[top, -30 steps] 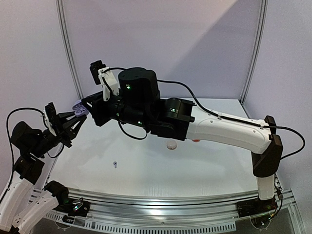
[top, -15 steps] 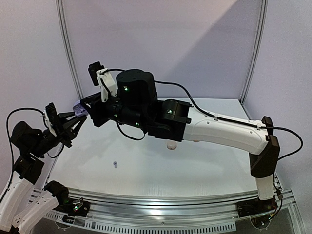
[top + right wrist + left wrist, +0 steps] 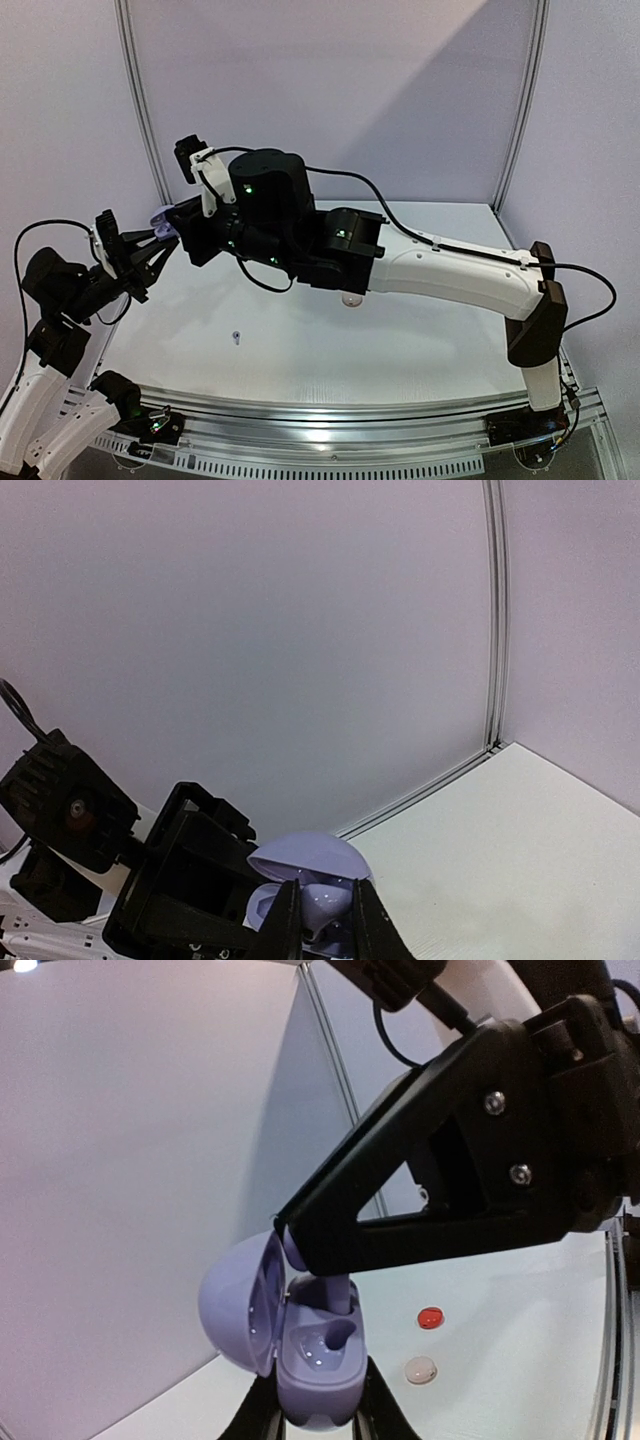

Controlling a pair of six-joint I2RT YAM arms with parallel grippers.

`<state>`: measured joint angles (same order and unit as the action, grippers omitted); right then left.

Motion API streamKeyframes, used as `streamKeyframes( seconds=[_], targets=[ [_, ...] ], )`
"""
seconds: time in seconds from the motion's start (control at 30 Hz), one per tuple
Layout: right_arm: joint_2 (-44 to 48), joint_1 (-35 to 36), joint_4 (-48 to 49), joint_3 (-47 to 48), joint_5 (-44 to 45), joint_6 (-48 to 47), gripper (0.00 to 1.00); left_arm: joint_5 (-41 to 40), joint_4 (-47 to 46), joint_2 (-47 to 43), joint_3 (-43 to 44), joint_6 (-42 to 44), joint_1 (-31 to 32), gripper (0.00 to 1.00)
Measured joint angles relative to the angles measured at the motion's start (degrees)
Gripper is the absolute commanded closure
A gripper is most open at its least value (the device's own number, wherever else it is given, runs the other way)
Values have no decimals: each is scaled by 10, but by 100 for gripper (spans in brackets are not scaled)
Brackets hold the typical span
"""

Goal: Insert the wireless bluetooth earbuds into the charging case
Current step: Insert the right earbud into the right side groove of the charging case, then move the left earbud to the corner of the board.

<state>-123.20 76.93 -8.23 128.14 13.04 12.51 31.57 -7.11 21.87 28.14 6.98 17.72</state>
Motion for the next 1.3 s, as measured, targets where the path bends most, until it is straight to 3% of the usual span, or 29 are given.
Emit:
streamKeyframes(
  seconds=[0.23, 0.53, 0.8, 0.97, 1.13, 1.3],
  targets=[
    [-16, 4, -21, 19, 20, -34, 96, -2, 11, 4, 3, 0, 0, 100],
    [-18, 7, -30, 20, 30, -50, 59, -7, 25, 7, 3, -3, 0, 100],
    [-18, 8, -33, 20, 33, -51, 43, -16, 29, 7, 3, -37, 0, 100],
    [-15, 7, -16, 15, 36, -50, 44, -52, 43, 7, 3, -70, -2, 100],
    [33, -2, 13, -59, 50, -10, 50, -96, 75, 7, 3, -93, -16, 100],
    [29, -27, -48, -48, 66, 65, 41, -138, 103, 8, 4, -103, -47, 100]
  ],
)
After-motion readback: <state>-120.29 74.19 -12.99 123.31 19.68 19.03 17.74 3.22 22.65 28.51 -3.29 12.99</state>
